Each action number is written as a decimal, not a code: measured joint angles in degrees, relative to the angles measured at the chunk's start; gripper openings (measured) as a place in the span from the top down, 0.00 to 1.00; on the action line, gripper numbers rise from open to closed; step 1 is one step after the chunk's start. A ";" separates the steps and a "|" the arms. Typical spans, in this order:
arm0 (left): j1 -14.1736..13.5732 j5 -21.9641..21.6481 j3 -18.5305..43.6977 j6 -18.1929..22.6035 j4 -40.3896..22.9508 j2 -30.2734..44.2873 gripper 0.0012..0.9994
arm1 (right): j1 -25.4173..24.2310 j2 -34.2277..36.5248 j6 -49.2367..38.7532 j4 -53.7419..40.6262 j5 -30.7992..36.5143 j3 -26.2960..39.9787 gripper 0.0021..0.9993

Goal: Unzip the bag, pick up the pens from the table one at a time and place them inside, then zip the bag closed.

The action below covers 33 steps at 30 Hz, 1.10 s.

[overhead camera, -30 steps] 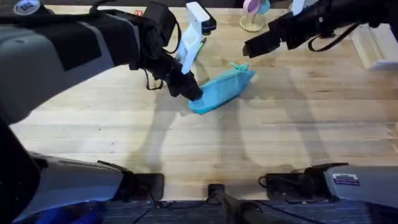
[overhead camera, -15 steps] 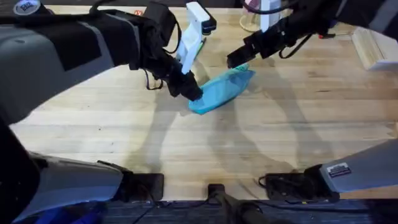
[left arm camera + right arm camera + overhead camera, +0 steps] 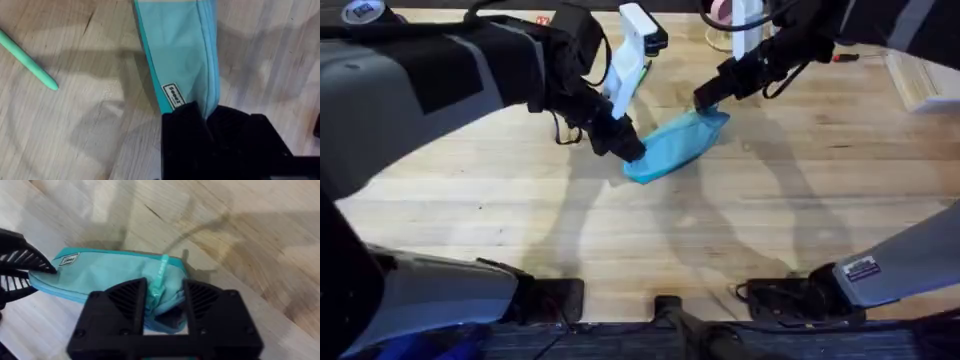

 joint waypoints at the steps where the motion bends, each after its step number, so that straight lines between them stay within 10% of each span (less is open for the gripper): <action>1: 0.00 0.00 0.00 0.00 0.02 -0.01 0.96 | 0.00 0.00 0.00 0.00 0.18 0.00 0.64; 15: 0.00 -0.02 0.00 0.00 0.00 0.00 0.96 | 0.00 0.00 -0.03 -0.11 0.80 0.00 0.96; 33: 0.00 -0.02 0.00 -0.02 0.34 0.00 0.96 | 0.81 0.00 -0.44 -1.02 4.56 1.23 0.97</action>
